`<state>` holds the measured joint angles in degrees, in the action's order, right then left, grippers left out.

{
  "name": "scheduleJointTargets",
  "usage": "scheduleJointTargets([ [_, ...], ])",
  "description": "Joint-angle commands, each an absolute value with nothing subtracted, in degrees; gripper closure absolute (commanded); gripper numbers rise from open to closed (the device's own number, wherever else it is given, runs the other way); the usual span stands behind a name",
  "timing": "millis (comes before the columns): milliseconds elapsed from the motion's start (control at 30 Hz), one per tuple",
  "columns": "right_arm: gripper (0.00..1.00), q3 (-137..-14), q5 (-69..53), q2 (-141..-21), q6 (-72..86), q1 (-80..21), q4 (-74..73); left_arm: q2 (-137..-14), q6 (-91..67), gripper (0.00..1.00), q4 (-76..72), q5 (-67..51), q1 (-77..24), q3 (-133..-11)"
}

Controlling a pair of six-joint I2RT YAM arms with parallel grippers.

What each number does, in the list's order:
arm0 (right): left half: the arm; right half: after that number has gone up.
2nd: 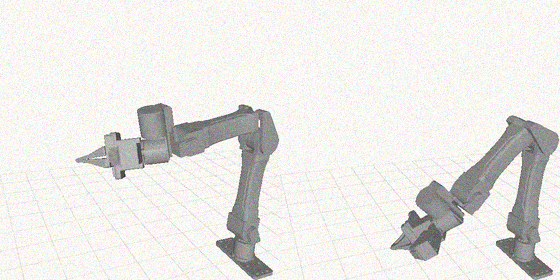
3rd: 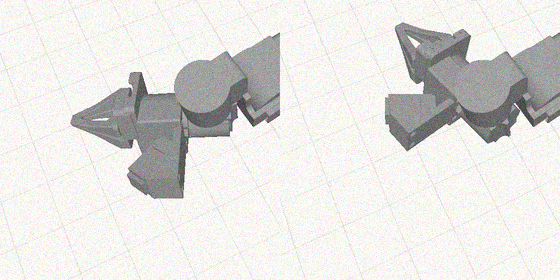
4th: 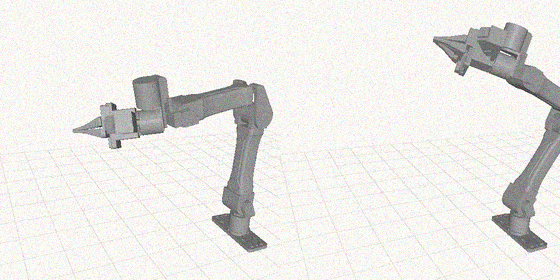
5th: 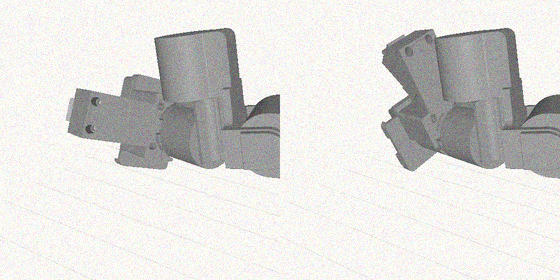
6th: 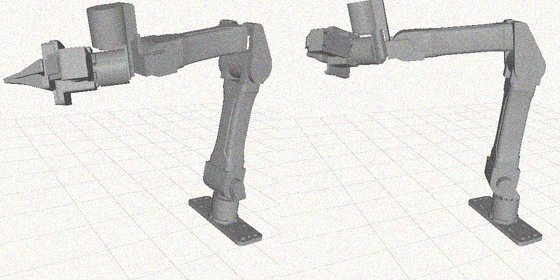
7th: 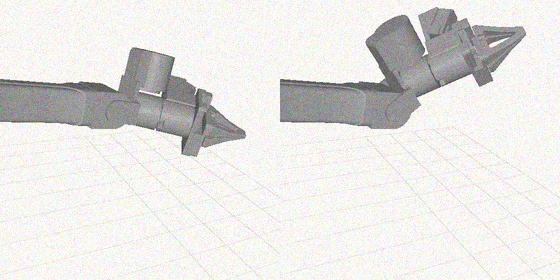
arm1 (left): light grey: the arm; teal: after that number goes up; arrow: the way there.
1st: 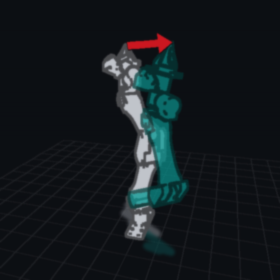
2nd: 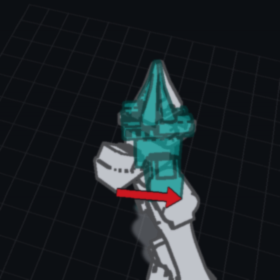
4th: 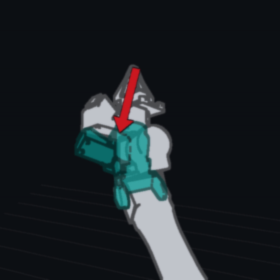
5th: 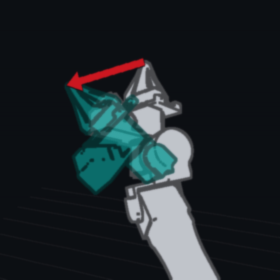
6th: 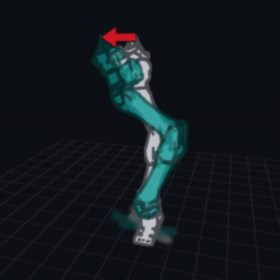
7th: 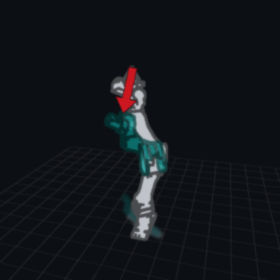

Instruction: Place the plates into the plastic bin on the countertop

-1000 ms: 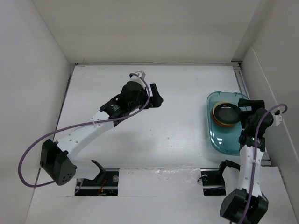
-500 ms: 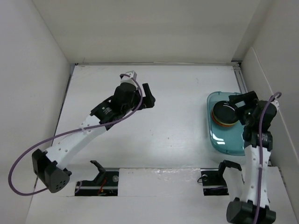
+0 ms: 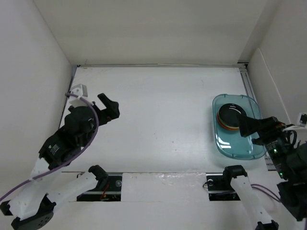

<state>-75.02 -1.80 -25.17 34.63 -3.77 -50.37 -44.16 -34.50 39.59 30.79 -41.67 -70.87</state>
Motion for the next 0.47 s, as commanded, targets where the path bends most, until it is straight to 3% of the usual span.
scheduleJointTargets([
  [0,0.00,-82.4,2.3,-24.6,30.6,-9.0,-62.3,-39.8,-37.1,0.00,47.7,36.7,-41.8,-69.5],
  [433,0.00,-85.1,9.0,-22.2,30.6,-17.8,-69.4,-30.8,-38.8,0.00,49.1,37.2,-41.8,-64.4],
])
